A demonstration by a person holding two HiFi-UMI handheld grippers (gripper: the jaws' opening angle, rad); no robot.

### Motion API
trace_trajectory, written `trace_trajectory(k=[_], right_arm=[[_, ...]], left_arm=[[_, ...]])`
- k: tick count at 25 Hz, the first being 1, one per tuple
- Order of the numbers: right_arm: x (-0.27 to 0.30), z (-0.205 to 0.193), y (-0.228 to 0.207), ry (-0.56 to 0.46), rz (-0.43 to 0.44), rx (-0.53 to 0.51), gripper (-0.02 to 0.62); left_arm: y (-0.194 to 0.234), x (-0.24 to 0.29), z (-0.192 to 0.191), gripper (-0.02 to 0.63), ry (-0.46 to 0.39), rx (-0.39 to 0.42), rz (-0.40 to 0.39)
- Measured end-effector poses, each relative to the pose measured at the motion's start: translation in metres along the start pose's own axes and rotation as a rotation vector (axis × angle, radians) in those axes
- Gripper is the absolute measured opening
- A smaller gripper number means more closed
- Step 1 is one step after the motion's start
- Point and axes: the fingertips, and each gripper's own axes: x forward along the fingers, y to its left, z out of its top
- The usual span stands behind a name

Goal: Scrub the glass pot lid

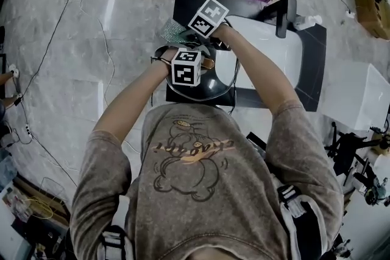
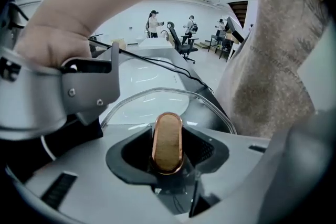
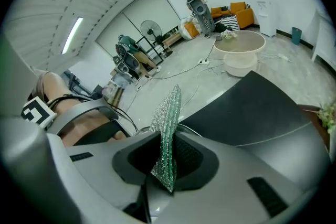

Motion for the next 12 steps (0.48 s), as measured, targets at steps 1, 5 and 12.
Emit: trace_trajectory(k=[1, 5, 12], right_arm=[[0.004, 0.001, 0.002, 0.009, 0.008, -0.004, 0.084], [0.016, 0.002, 0.008, 0.041, 0.039, -0.022, 0.084], [0.025, -0.003, 0.002, 0.059, 0.043, -0.015, 0.084]], left_arm=[[0.000, 0.000, 0.000, 0.181, -0.002, -0.003, 0.002], [-0.001, -0.001, -0.001, 0.184, -0.019, -0.021, 0.009], [0.000, 0.000, -0.003, 0.187, -0.042, -0.050, 0.005]])
